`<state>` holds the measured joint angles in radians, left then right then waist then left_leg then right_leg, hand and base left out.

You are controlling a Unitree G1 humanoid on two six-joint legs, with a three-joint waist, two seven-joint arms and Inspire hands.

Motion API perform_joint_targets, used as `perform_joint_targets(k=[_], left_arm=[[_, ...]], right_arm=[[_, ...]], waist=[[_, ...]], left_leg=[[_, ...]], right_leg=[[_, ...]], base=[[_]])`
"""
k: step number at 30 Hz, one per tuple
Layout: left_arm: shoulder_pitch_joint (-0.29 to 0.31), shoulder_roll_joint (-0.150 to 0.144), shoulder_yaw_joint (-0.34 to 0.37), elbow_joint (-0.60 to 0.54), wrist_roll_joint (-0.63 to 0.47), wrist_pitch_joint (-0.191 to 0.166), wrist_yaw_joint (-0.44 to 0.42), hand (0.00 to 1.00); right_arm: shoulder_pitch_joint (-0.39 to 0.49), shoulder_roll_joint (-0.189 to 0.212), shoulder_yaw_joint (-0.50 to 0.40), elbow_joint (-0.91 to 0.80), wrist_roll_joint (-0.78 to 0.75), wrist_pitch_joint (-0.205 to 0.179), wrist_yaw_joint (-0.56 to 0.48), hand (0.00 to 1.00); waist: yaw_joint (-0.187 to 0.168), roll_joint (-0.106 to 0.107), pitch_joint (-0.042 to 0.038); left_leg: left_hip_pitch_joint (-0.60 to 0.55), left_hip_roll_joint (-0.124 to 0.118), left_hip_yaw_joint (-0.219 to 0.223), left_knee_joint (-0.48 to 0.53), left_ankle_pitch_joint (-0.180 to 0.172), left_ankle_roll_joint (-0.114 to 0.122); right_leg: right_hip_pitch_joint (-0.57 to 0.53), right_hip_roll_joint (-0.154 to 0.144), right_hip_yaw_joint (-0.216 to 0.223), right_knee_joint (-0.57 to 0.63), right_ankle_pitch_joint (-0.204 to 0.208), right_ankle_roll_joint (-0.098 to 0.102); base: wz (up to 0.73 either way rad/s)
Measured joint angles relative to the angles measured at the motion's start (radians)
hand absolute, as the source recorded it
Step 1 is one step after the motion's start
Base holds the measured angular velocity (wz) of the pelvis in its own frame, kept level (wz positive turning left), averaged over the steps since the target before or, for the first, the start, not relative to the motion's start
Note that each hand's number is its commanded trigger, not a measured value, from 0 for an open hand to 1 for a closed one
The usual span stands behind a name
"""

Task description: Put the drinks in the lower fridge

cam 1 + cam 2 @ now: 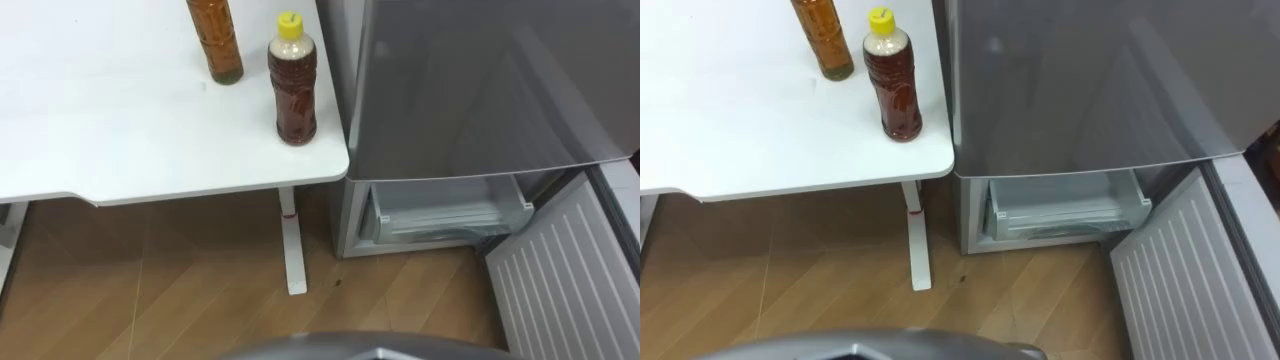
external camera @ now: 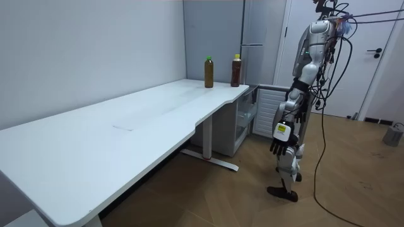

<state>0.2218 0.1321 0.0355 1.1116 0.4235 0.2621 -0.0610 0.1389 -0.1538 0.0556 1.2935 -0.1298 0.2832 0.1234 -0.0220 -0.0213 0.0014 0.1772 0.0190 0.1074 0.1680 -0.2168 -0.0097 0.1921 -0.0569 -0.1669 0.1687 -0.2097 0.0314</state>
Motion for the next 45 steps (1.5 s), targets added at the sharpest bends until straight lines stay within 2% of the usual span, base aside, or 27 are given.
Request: perform_joint_targets(k=[12,21,26,33,38,40,42,44,45], left_arm=[[0.002,0.0,-0.003,0.0,-0.002,0.0,-0.012,0.0],[0.009,0.0,0.002,0.0,-0.045,0.001,-0.01,0.0],[0.015,0.0,0.009,0.007,-0.14,0.002,0.016,0.0],[0.041,-0.004,0.084,0.006,-0.376,-0.001,0.125,0.0],[0.037,-0.004,0.184,-0.015,-0.465,-0.008,0.233,0.0],[0.036,-0.002,0.213,-0.016,-0.533,-0.028,0.294,0.0],[0.036,-0.003,0.24,-0.031,-0.558,-0.033,0.331,0.0],[0.035,-0.004,0.263,-0.082,-0.589,-0.038,0.377,0.0],[0.035,-0.006,0.278,-0.119,-0.602,-0.053,0.413,0.0]], right_arm=[[0.0,0.0,0.001,0.004,0.001,-0.002,0.0,0.0],[0.002,0.0,0.0,0.004,0.006,0.001,0.002,0.0],[0.001,-0.001,-0.001,0.009,0.007,0.002,0.023,0.0],[-0.003,0.0,-0.001,0.02,0.029,0.003,0.003,0.0],[-0.006,-0.001,-0.007,0.027,0.029,0.001,-0.014,0.0],[-0.006,-0.002,-0.007,0.027,0.033,-0.001,-0.017,0.0],[-0.005,-0.004,-0.007,0.025,0.047,-0.004,-0.02,0.0],[-0.002,-0.005,-0.009,0.023,0.051,-0.008,-0.022,0.0],[-0.002,-0.006,-0.011,0.019,0.054,-0.012,-0.025,0.0]], waist=[[0.001,0.001,0.0004],[0.002,-0.001,-0.0002],[0.003,-0.001,-0.0005],[0.009,-0.001,-0.0012],[0.027,0.004,-0.0008],[0.034,0.007,-0.0017],[0.042,0.01,-0.0018],[0.052,0.01,-0.0019],[0.057,0.011,-0.0021]], left_leg=[[0.001,0.0,-0.001,-0.003,0.0,0.0],[0.001,0.0,-0.001,-0.002,0.0,0.0],[0.001,0.0,-0.001,-0.003,0.0,0.0],[0.001,-0.002,-0.004,0.0,0.0,0.0],[0.007,-0.002,-0.006,0.0,-0.002,0.001],[0.005,-0.002,-0.008,-0.001,-0.002,0.001],[0.005,-0.002,-0.01,-0.002,-0.002,0.001],[0.0,-0.002,-0.014,-0.001,-0.002,0.001],[-0.002,-0.003,-0.02,0.0,-0.002,0.001]], right_leg=[[0.0,0.0,0.0,-0.001,0.0,0.0],[0.0,0.0,-0.002,-0.001,0.0,0.0],[0.0,0.001,-0.006,-0.002,0.0,0.0],[0.006,-0.001,-0.013,-0.002,0.0,0.0],[0.018,-0.001,-0.013,-0.016,-0.001,0.001],[0.02,-0.001,-0.013,-0.015,-0.001,0.001],[0.019,-0.001,-0.014,-0.015,0.0,0.0],[0.014,-0.001,-0.015,-0.016,0.0,0.0],[0.014,-0.001,-0.019,-0.016,0.0,0.0]], base=[[0.0],[0.0],[0.0],[0.02],[0.03],[0.03],[0.0],[0.03],[0.1]])
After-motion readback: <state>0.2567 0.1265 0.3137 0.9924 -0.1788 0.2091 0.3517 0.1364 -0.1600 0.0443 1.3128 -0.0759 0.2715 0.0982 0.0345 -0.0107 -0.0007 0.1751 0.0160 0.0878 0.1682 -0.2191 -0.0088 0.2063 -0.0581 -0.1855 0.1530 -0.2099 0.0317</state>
